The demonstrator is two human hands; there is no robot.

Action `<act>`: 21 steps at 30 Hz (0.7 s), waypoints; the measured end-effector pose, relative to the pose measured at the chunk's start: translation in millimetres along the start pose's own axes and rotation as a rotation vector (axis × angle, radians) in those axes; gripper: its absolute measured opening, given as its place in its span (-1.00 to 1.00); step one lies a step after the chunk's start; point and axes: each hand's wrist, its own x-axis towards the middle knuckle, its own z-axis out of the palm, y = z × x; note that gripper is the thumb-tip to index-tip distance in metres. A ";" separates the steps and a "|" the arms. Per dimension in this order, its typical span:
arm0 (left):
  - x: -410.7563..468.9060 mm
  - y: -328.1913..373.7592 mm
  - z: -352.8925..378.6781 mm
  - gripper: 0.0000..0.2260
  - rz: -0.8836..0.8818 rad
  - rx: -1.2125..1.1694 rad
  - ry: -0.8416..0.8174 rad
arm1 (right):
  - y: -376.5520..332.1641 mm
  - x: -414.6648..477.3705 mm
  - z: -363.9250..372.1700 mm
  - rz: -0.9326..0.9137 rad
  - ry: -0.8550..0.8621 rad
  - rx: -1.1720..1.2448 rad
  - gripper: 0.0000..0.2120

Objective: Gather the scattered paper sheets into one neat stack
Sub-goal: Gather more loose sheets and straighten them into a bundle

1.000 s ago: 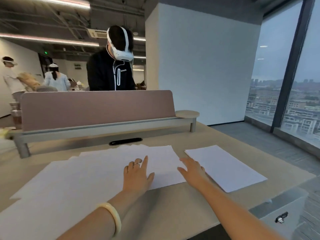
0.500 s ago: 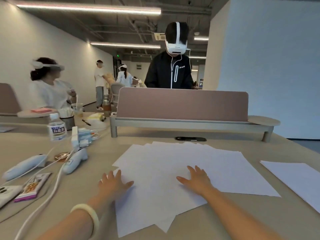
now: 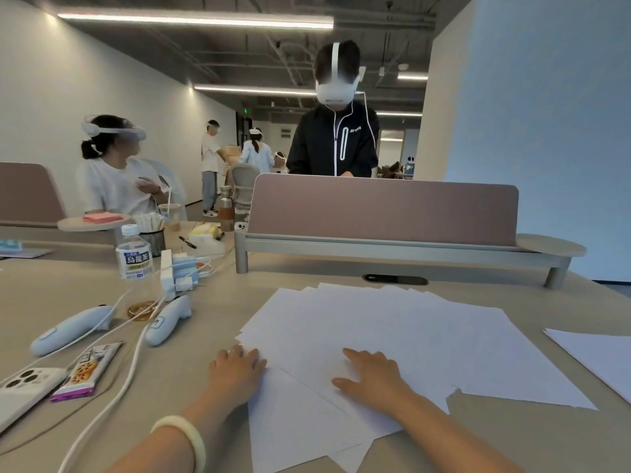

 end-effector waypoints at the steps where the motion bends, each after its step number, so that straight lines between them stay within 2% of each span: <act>1: -0.1 -0.9 -0.5 -0.61 -0.003 -0.007 0.006 | 4.0 -0.5 -0.6 0.011 0.004 0.018 -0.22; 3: 1.5 -1.5 -0.8 -0.60 0.001 -0.027 -0.006 | 12.0 -2.0 -0.4 0.022 -0.088 0.010 0.09; 4: 1.4 -1.0 -0.5 -0.57 0.006 -0.032 -0.017 | 14.3 -3.2 0.1 0.035 -0.140 0.001 0.16; 5: 0.8 -0.2 0.5 -0.52 0.011 -0.033 -0.025 | 14.1 -4.2 1.0 0.037 -0.163 -0.010 0.11; 8: -2.0 2.4 4.1 -0.44 0.010 -0.018 -0.031 | 5.0 -10.2 2.8 -0.022 -0.101 0.009 -0.24; 10: -3.6 3.9 4.5 -0.44 0.003 -0.003 -0.026 | 0.8 -13.2 0.9 -0.058 -0.104 0.076 -0.30; 13: -5.5 7.9 3.2 -0.44 -0.041 -0.015 0.018 | 15.8 -10.4 -7.8 -0.007 0.008 0.320 -0.36; 14: -6.3 9.7 2.4 -0.41 -0.065 -0.020 0.029 | 26.7 -7.0 -11.0 0.041 0.084 0.346 -0.36; 16: -7.5 14.6 2.2 -0.32 -0.097 -0.033 0.021 | 50.2 -0.3 -15.9 0.182 0.156 0.236 -0.32; 19: -9.6 24.0 1.7 -0.18 -0.099 -0.056 -0.034 | 72.3 6.2 -9.7 0.362 0.063 0.110 -0.20; 21: -9.5 30.0 0.1 -0.12 -0.093 -0.051 -0.082 | 72.9 7.9 -3.5 0.358 0.027 0.129 -0.18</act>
